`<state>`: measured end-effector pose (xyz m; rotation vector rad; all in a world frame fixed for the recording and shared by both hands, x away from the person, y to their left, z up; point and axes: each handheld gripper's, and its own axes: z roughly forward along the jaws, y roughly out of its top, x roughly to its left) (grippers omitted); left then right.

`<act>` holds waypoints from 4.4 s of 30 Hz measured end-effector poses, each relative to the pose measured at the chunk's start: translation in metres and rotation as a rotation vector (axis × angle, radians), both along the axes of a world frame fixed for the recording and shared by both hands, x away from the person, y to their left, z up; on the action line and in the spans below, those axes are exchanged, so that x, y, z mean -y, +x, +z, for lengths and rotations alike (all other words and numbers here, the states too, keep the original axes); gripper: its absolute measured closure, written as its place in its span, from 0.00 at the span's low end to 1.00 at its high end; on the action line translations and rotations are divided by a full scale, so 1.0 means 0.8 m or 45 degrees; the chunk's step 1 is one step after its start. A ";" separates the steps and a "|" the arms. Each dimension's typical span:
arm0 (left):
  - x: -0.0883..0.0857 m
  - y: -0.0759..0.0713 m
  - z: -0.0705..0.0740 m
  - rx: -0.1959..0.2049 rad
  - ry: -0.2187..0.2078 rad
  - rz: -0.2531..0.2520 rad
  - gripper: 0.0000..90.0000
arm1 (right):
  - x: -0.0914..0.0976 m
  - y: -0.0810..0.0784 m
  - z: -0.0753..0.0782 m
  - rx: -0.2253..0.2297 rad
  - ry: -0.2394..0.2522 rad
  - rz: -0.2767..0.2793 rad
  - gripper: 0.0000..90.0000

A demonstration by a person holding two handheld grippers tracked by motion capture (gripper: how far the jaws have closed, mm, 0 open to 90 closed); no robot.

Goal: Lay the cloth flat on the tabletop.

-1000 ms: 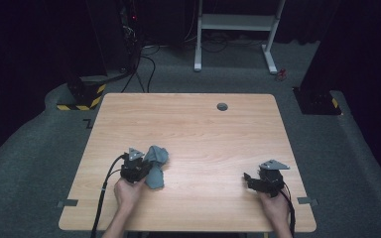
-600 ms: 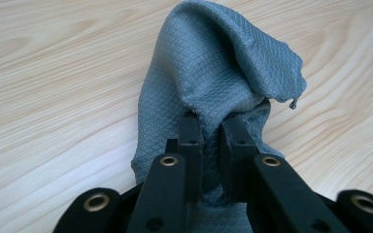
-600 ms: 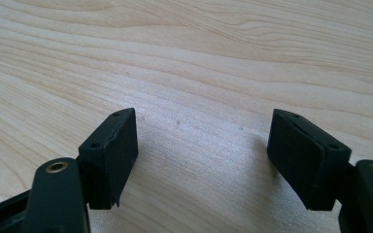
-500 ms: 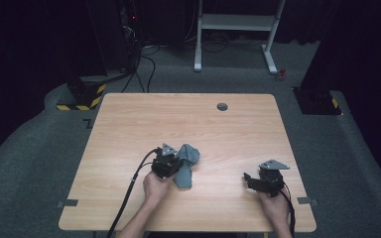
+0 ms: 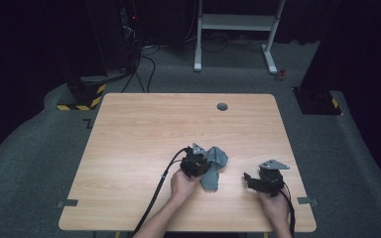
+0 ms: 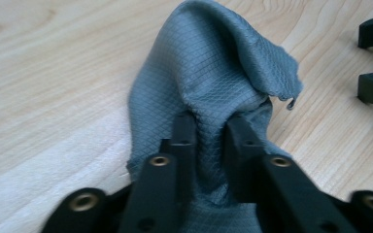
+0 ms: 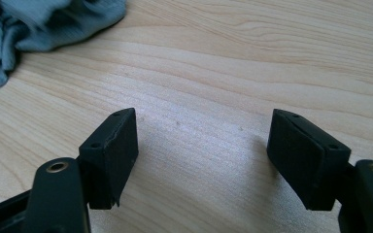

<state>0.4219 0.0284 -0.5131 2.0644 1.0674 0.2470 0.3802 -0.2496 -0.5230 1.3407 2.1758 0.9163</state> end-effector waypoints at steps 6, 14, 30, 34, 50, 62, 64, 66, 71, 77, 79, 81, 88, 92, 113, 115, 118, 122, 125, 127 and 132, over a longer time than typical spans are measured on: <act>-0.002 -0.011 0.011 0.060 0.060 -0.018 0.59 | 0.000 0.000 0.000 0.000 0.001 0.000 0.30; -0.003 -0.067 0.027 0.110 0.028 -0.160 0.69 | 0.000 0.000 0.000 0.000 -0.001 0.001 0.30; 0.020 -0.080 -0.002 0.136 0.170 -0.249 0.91 | 0.000 0.000 0.000 0.000 0.000 0.002 0.30; 0.011 -0.076 -0.002 0.111 0.147 -0.254 1.00 | 0.000 0.000 0.000 0.000 0.000 0.002 0.30; 0.011 -0.093 0.006 0.120 0.075 -0.326 0.75 | 0.000 0.000 0.000 0.000 0.000 0.002 0.30; 0.007 -0.088 -0.003 0.089 0.106 -0.307 0.96 | 0.000 0.000 0.000 0.000 0.000 0.002 0.30; 0.005 -0.085 -0.002 0.075 0.085 -0.306 0.98 | 0.000 0.000 0.000 0.000 0.001 0.002 0.30; 0.004 -0.086 -0.002 0.071 0.080 -0.307 0.98 | 0.000 0.000 0.000 0.000 0.001 0.002 0.30; -0.001 -0.085 0.001 0.060 0.028 -0.298 0.98 | 0.000 0.000 0.000 0.000 0.001 0.002 0.30; -0.008 -0.083 0.004 0.035 -0.016 -0.288 0.97 | 0.000 0.000 0.000 0.000 0.001 0.002 0.30; -0.012 -0.082 0.007 0.045 -0.026 -0.281 0.97 | 0.000 0.000 0.000 0.000 0.001 0.002 0.30; -0.015 -0.083 0.010 0.061 -0.038 -0.266 0.98 | 0.000 0.000 0.000 0.000 0.001 0.002 0.30; -0.054 -0.083 0.028 0.138 -0.122 -0.117 0.99 | 0.000 0.000 0.000 0.000 0.001 0.002 0.30; -0.083 -0.081 0.031 0.121 -0.167 -0.009 0.99 | 0.000 0.000 0.000 0.000 0.001 0.002 0.30; -0.131 -0.073 -0.005 0.018 0.001 0.207 0.84 | -0.007 -0.006 0.001 0.034 0.003 0.061 0.60; -0.130 -0.076 0.005 0.069 -0.049 0.146 0.73 | -0.013 -0.009 0.002 0.074 -0.053 0.075 0.63; -0.114 -0.078 0.020 0.129 -0.071 0.052 0.61 | -0.027 -0.012 0.003 0.031 -0.018 0.151 0.61; -0.079 -0.067 0.031 0.151 -0.023 -0.061 0.53 | -0.049 -0.010 0.004 0.007 -0.003 0.216 0.63; -0.052 -0.053 0.034 0.185 0.056 -0.086 0.51 | -0.060 -0.003 0.004 -0.004 0.009 0.214 0.64; -0.035 -0.038 0.032 0.151 0.096 -0.086 0.55 | -0.066 0.004 0.005 -0.018 0.021 0.222 0.70; -0.024 -0.024 0.028 0.107 0.134 -0.111 0.80 | -0.070 0.003 0.004 -0.005 0.011 0.277 0.90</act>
